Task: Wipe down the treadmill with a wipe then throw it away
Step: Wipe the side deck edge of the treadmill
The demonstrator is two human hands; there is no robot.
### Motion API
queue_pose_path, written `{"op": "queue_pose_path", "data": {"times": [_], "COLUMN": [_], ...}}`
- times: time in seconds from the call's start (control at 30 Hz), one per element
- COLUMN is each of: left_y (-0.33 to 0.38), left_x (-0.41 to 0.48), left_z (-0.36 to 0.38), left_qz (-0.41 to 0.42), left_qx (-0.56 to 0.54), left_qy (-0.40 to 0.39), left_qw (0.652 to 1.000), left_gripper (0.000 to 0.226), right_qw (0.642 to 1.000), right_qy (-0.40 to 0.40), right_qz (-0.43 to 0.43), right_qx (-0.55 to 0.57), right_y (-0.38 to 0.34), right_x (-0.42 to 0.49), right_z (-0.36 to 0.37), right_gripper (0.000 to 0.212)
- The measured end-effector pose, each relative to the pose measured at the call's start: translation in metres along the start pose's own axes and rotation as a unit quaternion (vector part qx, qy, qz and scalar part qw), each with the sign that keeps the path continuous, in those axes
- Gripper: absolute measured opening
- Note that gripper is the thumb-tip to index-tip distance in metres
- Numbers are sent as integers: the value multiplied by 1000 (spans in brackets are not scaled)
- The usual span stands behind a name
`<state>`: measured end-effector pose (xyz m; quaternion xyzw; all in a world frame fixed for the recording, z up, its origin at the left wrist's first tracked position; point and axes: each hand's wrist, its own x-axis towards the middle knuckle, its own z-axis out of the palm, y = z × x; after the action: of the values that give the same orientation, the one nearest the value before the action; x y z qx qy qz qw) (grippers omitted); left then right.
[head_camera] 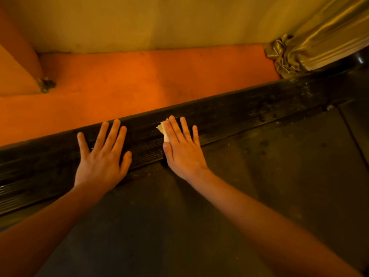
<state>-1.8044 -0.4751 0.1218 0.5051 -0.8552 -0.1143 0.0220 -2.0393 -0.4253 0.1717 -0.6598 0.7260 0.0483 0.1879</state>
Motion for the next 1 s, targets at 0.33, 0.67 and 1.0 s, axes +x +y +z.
{"op": "queue_pose_path", "data": {"times": [0.33,0.67,1.0], "left_y": [-4,-6,-5], "left_x": [2,1,3], "left_z": [3,0,-3], "left_qz": [-2,11,10], "left_qx": [-8,-15,-9], "left_qy": [-6,-19,-27], "left_qw": [1000,1000,1000], "left_gripper": [71,72,74], "right_qw": [997,998,995], "right_qy": [74,55,86], "right_qz": [7,10,22], "right_qx": [11,12,37], "right_y": [1,15,2], "right_x": [41,-17,0], "right_z": [3,18,15], "right_gripper": [59,60,61]}}
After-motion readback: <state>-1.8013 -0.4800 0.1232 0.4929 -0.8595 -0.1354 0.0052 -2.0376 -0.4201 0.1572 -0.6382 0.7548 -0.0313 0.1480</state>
